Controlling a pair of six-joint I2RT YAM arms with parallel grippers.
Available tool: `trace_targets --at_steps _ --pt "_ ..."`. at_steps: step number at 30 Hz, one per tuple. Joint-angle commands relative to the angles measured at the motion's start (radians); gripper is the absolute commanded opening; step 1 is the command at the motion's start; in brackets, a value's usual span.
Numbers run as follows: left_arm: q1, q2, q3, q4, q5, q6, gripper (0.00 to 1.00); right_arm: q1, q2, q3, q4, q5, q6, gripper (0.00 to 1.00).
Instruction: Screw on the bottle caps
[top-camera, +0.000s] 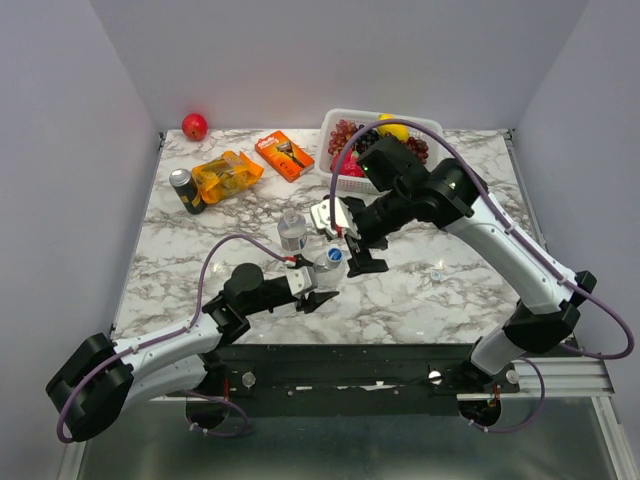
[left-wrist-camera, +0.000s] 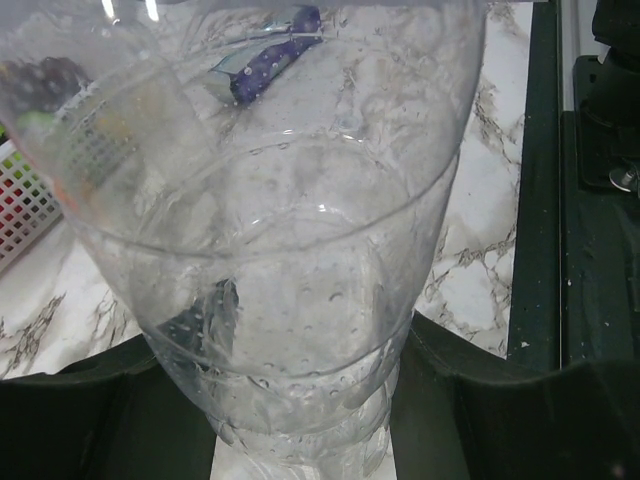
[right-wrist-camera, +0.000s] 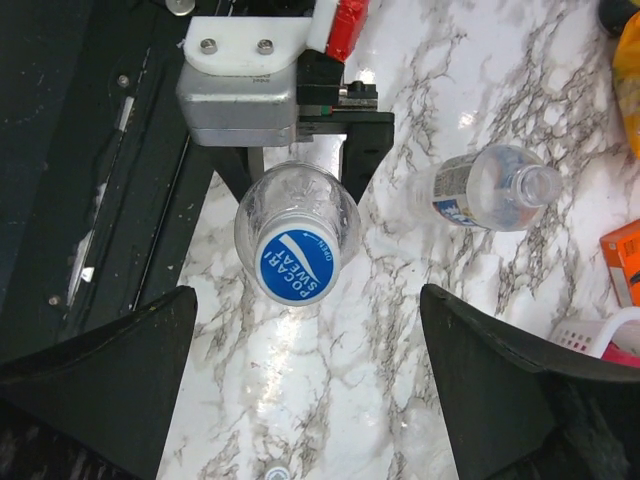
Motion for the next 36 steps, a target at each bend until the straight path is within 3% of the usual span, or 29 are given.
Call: trace_targets --at_steps 1,19,29,36 --pt "-0.005 0.003 -0.008 0.021 0.032 -0.047 0.0 0.017 -0.045 -0.004 -0.032 -0.037 -0.046 0.99" --pt "0.022 0.008 0.03 0.024 0.015 -0.182 0.0 0.091 -0.053 -0.099 0.011 0.076 -0.131 0.99" --pt "0.093 -0.018 0.04 0.042 -0.016 -0.25 0.0 0.091 -0.093 -0.242 0.016 0.225 -0.031 0.99" --pt "0.099 -0.018 0.026 0.062 -0.01 -0.248 0.0 0.091 -0.109 -0.291 0.043 0.237 0.05 0.99"
